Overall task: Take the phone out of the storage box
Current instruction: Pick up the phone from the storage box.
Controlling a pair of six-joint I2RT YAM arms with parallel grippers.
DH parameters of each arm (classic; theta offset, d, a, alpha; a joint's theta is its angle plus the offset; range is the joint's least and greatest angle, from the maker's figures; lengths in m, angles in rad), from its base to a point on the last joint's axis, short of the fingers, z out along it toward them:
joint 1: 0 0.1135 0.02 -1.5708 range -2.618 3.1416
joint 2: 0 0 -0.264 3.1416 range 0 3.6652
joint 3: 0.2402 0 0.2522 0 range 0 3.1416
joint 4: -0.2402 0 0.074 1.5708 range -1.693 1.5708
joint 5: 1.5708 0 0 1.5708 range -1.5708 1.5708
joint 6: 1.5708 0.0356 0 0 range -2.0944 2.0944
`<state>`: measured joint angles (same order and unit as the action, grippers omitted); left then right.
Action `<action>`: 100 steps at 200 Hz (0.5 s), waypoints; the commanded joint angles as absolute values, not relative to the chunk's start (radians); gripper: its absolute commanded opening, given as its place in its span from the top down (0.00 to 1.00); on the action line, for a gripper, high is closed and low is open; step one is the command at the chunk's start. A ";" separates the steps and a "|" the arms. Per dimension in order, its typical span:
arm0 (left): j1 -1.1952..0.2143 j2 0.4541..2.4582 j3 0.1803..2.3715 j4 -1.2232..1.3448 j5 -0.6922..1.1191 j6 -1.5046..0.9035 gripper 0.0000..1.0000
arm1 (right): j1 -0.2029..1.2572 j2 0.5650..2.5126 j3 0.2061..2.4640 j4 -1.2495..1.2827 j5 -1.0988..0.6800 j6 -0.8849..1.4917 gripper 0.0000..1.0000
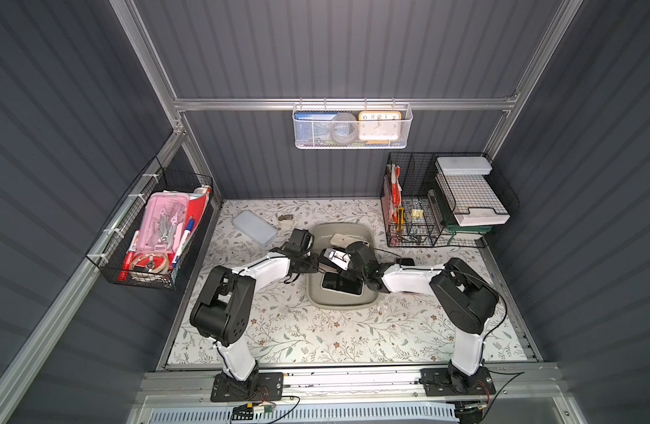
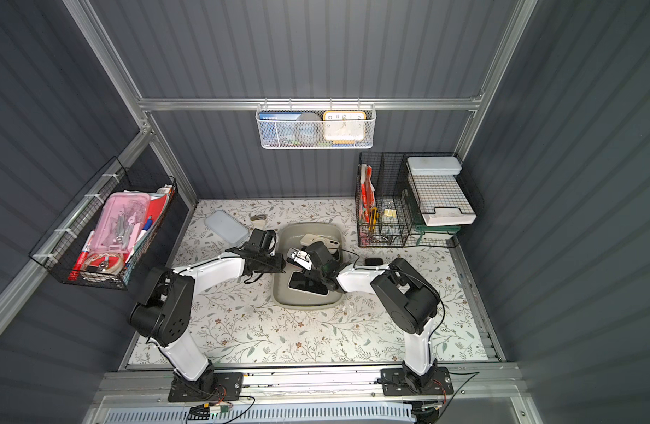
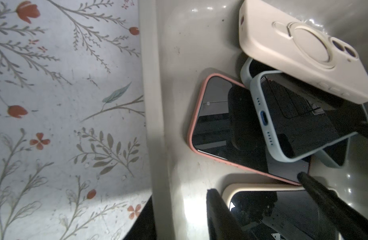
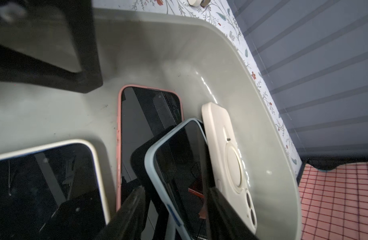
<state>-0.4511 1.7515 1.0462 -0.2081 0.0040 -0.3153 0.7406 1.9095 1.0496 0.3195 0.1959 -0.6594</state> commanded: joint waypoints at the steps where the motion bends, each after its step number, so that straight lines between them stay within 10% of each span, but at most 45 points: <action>1: -0.453 1.755 1.075 -0.233 0.032 -0.319 0.61 | 0.744 1.953 1.052 0.394 0.237 -0.685 0.47; 100: -0.453 1.750 1.077 -0.238 0.033 -0.318 0.60 | 0.741 2.006 1.051 0.474 0.260 -0.714 0.48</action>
<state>-0.4511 1.7515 1.0512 -0.2180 0.0051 -0.3153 0.7403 1.9999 1.0546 0.4278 0.2344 -0.7090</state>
